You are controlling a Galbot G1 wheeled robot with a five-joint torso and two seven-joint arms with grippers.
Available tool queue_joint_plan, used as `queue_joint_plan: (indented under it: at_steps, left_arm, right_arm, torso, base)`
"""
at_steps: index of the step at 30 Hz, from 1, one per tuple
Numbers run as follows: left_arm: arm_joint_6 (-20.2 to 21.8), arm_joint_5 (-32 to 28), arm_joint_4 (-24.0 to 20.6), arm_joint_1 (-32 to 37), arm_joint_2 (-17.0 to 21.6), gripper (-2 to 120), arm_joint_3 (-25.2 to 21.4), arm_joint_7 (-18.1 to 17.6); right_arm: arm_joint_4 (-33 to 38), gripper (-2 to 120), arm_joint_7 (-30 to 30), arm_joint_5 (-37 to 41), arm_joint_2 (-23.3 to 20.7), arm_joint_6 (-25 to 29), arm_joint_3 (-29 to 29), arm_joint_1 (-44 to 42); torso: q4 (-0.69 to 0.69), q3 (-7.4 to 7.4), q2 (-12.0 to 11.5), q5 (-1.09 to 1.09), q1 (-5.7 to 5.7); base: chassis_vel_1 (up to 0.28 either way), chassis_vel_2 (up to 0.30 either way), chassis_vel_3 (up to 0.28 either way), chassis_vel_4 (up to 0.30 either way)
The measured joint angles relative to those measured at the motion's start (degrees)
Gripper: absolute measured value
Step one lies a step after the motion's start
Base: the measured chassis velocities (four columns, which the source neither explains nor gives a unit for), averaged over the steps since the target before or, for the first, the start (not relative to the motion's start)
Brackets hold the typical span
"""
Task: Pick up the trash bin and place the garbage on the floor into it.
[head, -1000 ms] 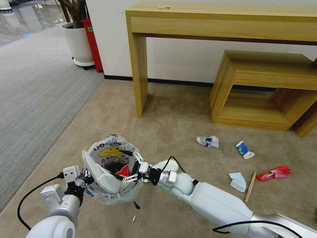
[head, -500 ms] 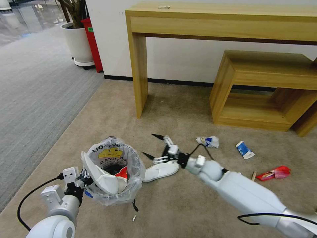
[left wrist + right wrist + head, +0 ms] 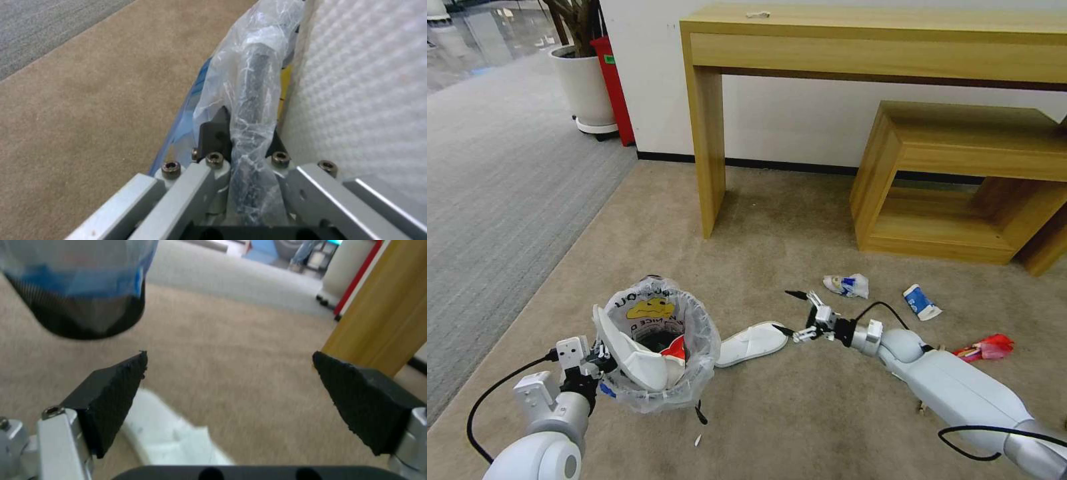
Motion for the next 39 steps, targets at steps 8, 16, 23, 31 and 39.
queue_joint_plan:
  at_steps: [8, 16, 23, 31, 39]
  left_arm:
    - [-0.20, -0.08, 0.00, 0.11, 0.05, 3, -0.03, 0.05]
    - [-0.53, -0.43, -0.44, 0.44, 0.19, 3, -0.12, 0.12]
    - [-0.54, -0.75, -1.28, 0.86, 0.26, 3, -0.41, 0.14]
    - [-0.65, -1.18, -1.82, 1.38, 0.43, 3, -0.68, 0.17]
    - [-0.68, -1.84, -1.94, 1.48, 0.75, 3, -0.93, 0.17]
  right_arm:
    - [-9.13, 96, -2.32, -3.48, 3.51, 0.95, 0.44, 0.69]
    - [-13.47, 96, -2.15, -7.24, 6.76, -0.67, 1.13, 1.43]
    - [-14.73, 95, 0.14, -11.15, 8.97, -2.06, 1.72, 1.89]
    - [-19.19, 89, 1.42, -16.80, 13.56, -2.45, 2.95, 2.89]
    - [-23.98, 88, 3.05, -20.35, 16.70, -2.94, 3.97, 4.28]
  torso:
    - [0.01, 0.00, 0.00, -0.01, 0.00]
    - [0.01, 0.00, 0.00, -0.01, 0.00]
    - [0.00, 0.00, 0.00, -0.02, 0.00]
    - [0.01, 0.00, 0.00, -0.02, 0.00]
    - [0.01, 0.00, 0.00, -0.02, 0.00]
  base:
    - [0.000, 0.000, 0.000, 0.000]
    - [0.000, 0.000, 0.000, 0.000]
    - [0.000, 0.000, 0.000, 0.000]
    - [0.000, 0.000, 0.000, 0.000]
    - [0.000, 0.000, 0.000, 0.000]
